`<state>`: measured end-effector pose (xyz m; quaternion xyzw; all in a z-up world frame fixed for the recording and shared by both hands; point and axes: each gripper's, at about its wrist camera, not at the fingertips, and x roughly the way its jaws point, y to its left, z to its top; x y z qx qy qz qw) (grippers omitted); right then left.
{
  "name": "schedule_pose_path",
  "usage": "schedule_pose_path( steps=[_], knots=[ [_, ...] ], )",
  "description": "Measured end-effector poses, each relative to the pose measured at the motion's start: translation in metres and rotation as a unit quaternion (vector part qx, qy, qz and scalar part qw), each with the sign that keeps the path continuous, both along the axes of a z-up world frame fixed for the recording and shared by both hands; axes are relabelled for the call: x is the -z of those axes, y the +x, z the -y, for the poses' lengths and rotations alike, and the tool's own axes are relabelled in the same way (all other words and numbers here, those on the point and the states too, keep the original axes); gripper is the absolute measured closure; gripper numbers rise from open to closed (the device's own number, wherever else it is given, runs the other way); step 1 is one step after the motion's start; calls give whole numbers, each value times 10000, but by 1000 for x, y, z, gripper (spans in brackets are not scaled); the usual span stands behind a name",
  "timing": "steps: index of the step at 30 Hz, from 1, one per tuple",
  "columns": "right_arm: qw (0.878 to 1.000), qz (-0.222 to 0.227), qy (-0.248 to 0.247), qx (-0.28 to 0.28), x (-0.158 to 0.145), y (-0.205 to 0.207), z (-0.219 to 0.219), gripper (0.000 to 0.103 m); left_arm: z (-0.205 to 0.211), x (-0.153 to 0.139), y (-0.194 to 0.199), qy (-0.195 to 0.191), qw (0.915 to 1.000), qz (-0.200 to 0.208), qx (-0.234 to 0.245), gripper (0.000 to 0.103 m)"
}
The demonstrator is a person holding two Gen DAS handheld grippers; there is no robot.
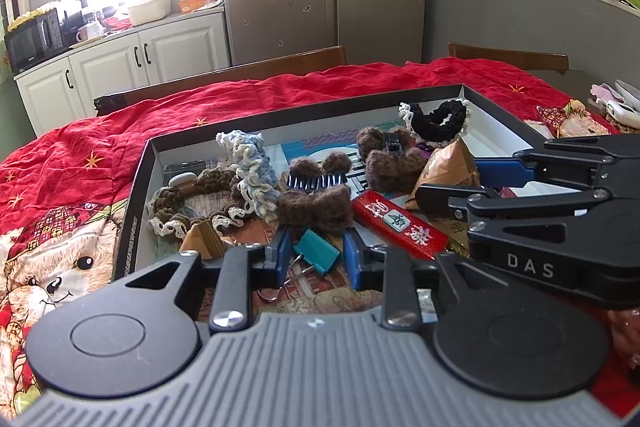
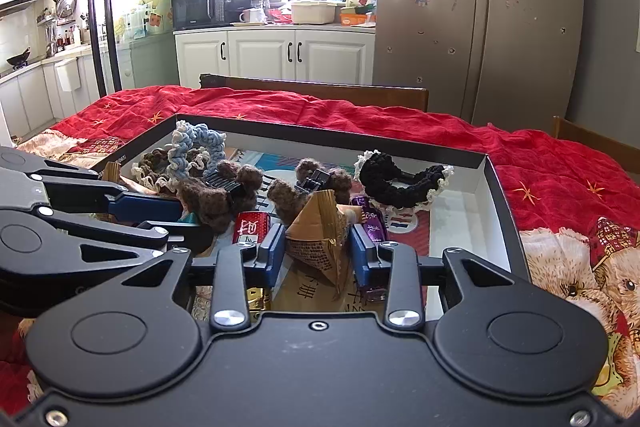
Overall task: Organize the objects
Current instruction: 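Lower left tool into box and open it while right tool releases the pyramid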
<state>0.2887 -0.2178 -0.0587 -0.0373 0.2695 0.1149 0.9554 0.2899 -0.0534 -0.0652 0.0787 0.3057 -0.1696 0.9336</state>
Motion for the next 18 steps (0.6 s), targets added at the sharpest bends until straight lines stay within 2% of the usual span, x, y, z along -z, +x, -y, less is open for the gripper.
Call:
schedule_pose_path(
  steps=[3, 18],
  knots=[
    [10000, 1, -2, -5, 0, 0, 0, 68, 0, -1, -1, 4, 10000, 32, 6, 54],
    [9998, 188, 40, 16, -16, -13, 4, 60, 0, -20, -15, -50, 9998, 206, 68, 44]
  ],
)
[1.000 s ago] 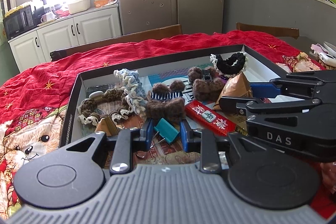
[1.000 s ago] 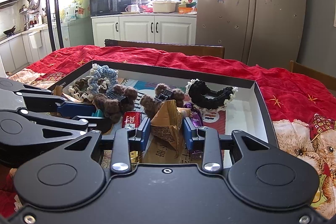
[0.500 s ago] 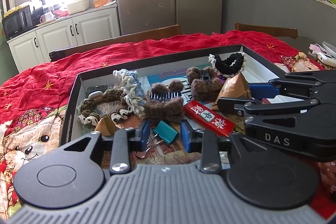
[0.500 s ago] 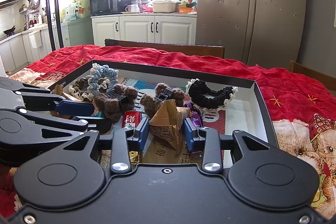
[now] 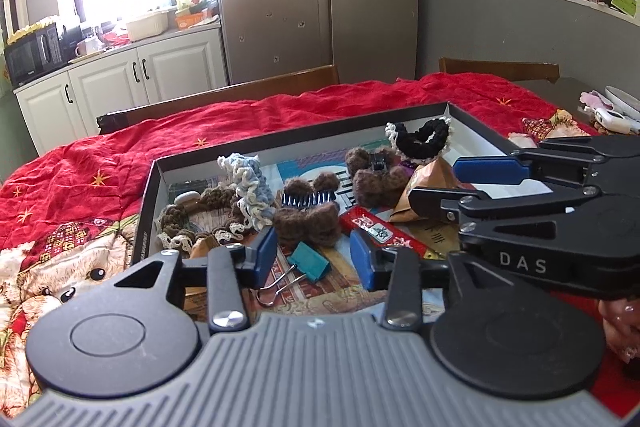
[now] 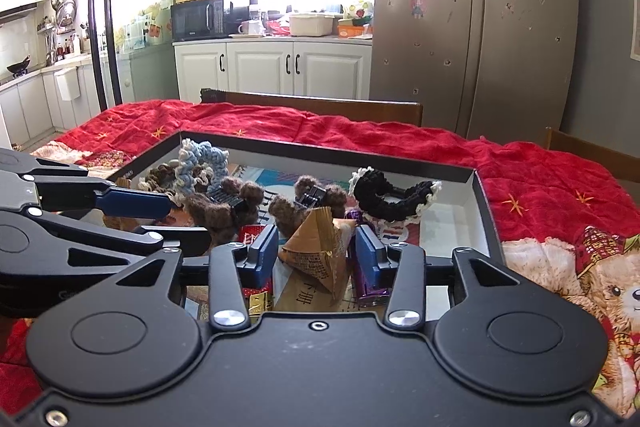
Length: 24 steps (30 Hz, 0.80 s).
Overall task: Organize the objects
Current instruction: 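Lower left tool into box and open it while right tool releases the pyramid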
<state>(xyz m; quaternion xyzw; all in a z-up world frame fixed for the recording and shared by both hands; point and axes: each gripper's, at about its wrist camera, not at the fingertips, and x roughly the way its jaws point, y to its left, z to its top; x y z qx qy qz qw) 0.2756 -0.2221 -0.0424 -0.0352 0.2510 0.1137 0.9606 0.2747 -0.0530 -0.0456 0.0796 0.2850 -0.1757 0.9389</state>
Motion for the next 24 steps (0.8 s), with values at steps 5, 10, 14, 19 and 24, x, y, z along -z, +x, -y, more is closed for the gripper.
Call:
schedule_pose_path(
  steps=[5, 10, 14, 19, 24],
  knots=[
    [10000, 76, -20, -16, -10, -10, 3, 58, -1, -9, -9, -63, 10000, 48, 45, 43],
    [9998, 163, -70, -46, -22, -22, 3, 57, -4, -21, -21, -82, 9998, 151, 57, 40],
    [9996, 252, -46, -74, -35, -33, 3, 57, -8, -31, -29, -101, 9997, 227, 23, 39],
    [9993, 345, -45, -130, -49, -47, 1, 56, -16, -43, -41, -111, 9995, 277, -41, 39],
    [9989, 409, -87, -219, -61, -64, -2, 55, -23, -53, -53, -111, 9994, 325, -91, 37]
  ],
)
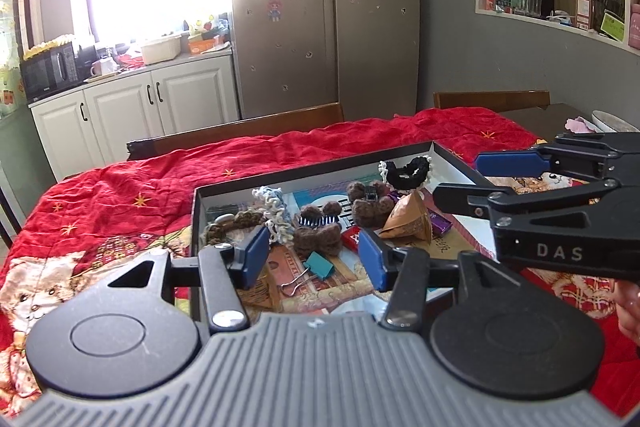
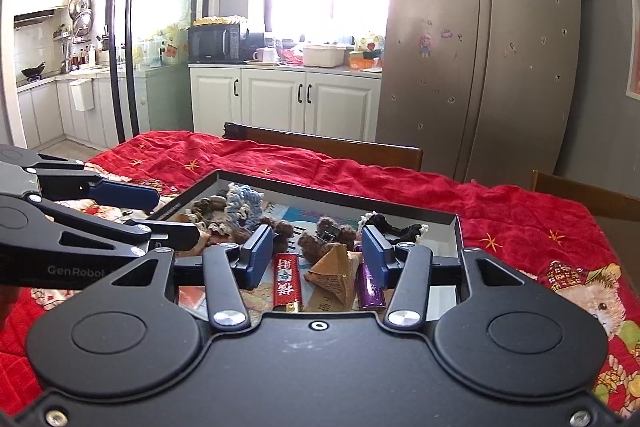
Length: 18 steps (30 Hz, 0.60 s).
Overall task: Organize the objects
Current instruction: 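Lower left tool into box and open it while right tool releases the pyramid, then move both tools back out of the box toward the items beside it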
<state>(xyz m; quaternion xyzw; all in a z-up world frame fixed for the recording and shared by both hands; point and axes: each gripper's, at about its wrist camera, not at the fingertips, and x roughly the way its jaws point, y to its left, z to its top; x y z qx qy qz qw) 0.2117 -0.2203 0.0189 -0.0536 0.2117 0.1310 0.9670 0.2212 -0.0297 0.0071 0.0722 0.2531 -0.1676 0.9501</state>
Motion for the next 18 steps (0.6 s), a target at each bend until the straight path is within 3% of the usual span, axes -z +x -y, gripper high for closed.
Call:
schedule_pose_path(
  steps=[11, 18],
  knots=[
    [9999, 31, -34, -162, -15, -39, -2, 52, -25, -12, -26, -58, 9999, 51, -137, 31],
    [9993, -192, 101, -299, -5, -57, -7, 52, -46, -1, -37, -108, 9997, -83, -180, 31]
  ],
)
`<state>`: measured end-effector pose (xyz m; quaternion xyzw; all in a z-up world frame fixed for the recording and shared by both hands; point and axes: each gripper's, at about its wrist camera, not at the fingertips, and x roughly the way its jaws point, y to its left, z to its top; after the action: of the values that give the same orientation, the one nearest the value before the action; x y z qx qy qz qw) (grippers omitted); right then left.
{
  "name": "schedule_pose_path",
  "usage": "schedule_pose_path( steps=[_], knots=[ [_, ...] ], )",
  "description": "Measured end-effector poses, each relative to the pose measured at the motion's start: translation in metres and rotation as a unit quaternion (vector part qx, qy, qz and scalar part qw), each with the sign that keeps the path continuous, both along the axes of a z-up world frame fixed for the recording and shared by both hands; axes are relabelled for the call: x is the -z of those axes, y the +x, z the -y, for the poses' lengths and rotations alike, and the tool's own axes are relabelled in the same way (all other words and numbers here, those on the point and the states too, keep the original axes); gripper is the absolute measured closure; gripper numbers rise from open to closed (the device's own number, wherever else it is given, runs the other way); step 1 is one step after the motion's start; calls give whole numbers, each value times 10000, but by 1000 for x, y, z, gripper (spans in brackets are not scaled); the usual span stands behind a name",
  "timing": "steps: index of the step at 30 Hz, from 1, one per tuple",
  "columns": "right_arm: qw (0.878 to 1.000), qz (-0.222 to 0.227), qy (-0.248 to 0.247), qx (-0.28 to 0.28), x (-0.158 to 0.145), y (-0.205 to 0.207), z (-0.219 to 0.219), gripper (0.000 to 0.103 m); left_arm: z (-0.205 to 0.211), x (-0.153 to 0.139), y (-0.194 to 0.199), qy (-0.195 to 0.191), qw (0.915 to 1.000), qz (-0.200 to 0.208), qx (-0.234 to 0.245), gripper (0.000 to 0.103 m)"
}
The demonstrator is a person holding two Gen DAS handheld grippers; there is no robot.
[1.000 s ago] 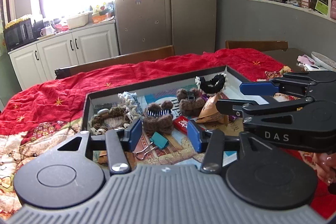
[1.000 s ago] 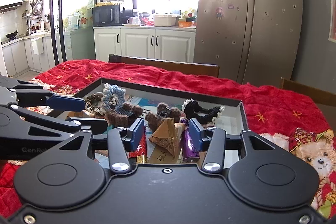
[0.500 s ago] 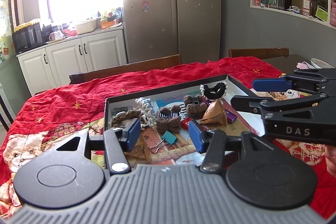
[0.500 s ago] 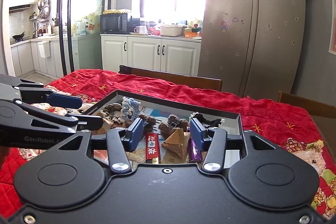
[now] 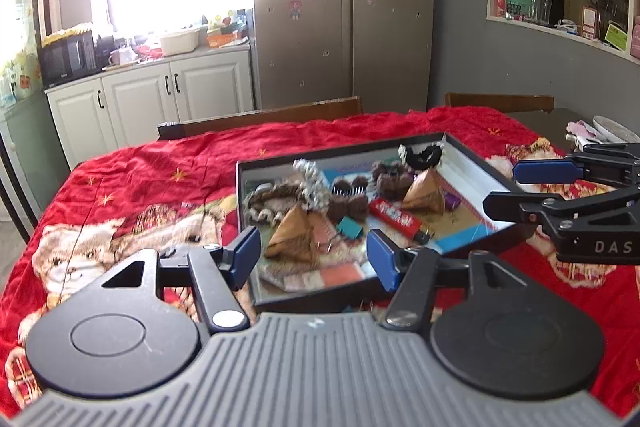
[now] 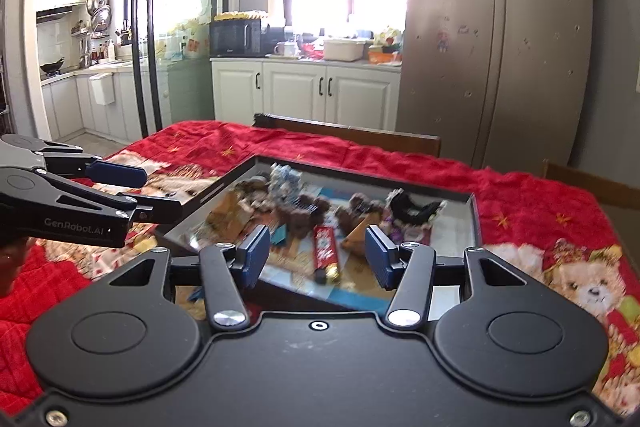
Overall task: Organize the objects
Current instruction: 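Move both tools back out of the box toward the items beside it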
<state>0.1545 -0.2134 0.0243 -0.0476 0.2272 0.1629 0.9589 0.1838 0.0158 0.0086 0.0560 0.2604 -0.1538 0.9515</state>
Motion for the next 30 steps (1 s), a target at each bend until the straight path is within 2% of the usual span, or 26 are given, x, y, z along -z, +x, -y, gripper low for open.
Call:
schedule_pose_path(
  steps=[7, 19, 25, 30],
  knots=[
    [9995, -264, 80, -179, 26, -4, -15, 53, -10, 25, -4, -119, 9995, -304, -19, 31],
    [9970, -671, -47, -379, 68, 9, -44, 63, -7, 52, -1, -286, 9978, -597, 25, 31],
    [9941, -989, 10, -450, 86, 23, -45, 71, -4, 59, 2, -313, 9973, -664, 71, 31],
    [9937, -1019, 20, -473, 88, 23, -43, 86, 3, 65, 4, -283, 9970, -712, 117, 31]
  ],
)
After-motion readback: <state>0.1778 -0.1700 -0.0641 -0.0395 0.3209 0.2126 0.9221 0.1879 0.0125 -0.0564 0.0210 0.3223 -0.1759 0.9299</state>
